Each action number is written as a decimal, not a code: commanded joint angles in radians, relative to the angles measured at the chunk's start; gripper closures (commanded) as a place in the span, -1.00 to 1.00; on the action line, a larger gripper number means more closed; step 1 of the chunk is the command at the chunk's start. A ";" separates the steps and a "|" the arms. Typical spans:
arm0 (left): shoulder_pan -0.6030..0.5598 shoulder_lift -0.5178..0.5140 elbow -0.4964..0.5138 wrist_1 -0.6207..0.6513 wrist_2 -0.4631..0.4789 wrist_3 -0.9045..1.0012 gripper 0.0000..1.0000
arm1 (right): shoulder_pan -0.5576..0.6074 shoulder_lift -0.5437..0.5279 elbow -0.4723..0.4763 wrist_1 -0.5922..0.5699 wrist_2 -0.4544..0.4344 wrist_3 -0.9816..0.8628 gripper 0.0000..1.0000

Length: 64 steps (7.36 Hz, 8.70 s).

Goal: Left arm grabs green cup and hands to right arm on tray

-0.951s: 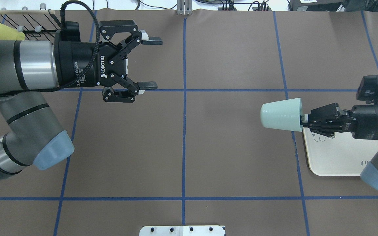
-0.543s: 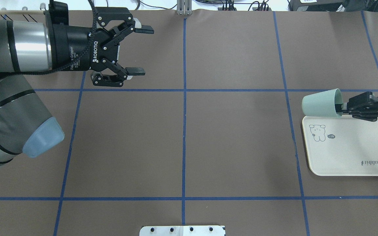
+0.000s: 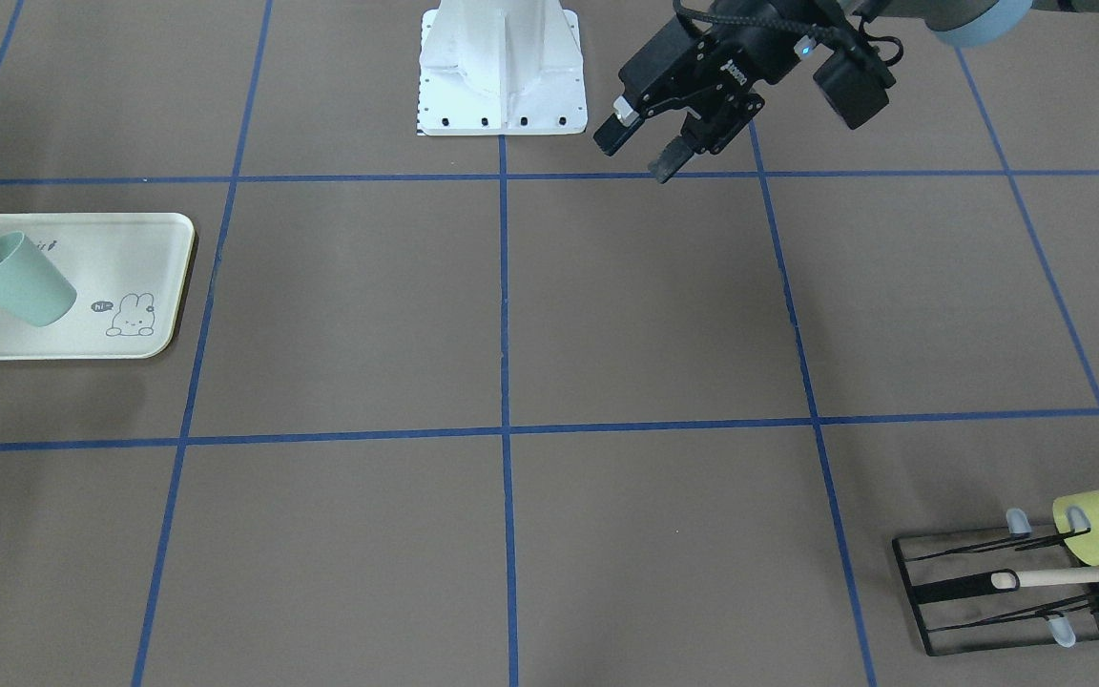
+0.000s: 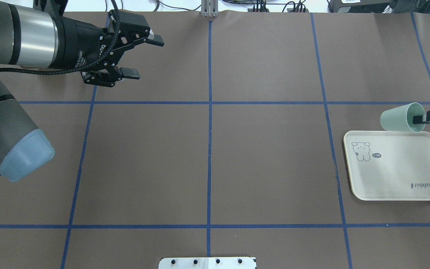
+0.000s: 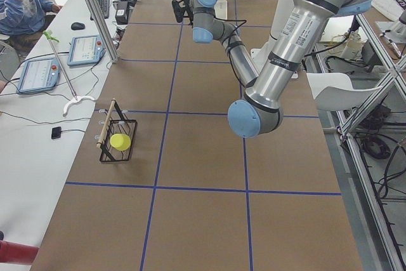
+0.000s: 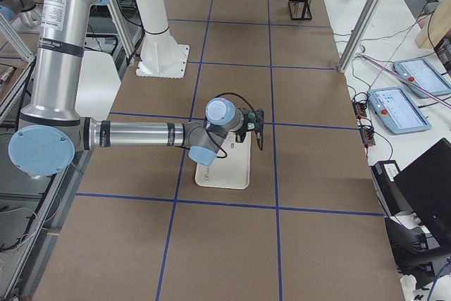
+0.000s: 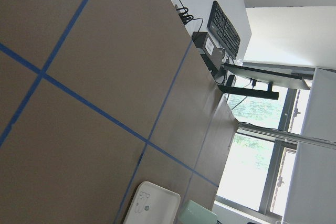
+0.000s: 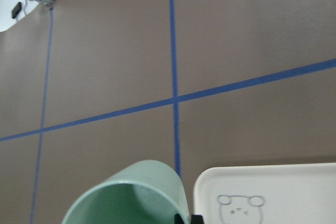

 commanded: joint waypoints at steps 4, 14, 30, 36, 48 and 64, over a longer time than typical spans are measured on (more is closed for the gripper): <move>-0.008 0.002 -0.136 0.492 0.003 0.332 -0.99 | -0.059 -0.020 0.076 -0.505 0.018 -0.400 1.00; -0.004 0.003 -0.146 0.533 0.000 0.341 -0.99 | -0.064 -0.028 0.091 -0.522 0.026 -0.401 -1.00; -0.876 0.633 0.290 0.679 -0.367 2.002 -1.00 | 0.384 0.041 0.169 -1.006 0.038 -0.974 -1.00; -0.875 0.671 0.232 0.672 -0.226 1.885 -1.00 | 0.387 0.061 0.172 -1.031 -0.043 -0.974 -1.00; -0.854 0.661 0.288 0.664 -0.322 1.774 -1.00 | 0.353 -0.002 0.181 -1.031 -0.048 -0.958 -1.00; -0.754 0.652 0.285 0.555 -0.322 1.717 -1.00 | 0.275 0.011 0.160 -1.027 -0.094 -0.952 -1.00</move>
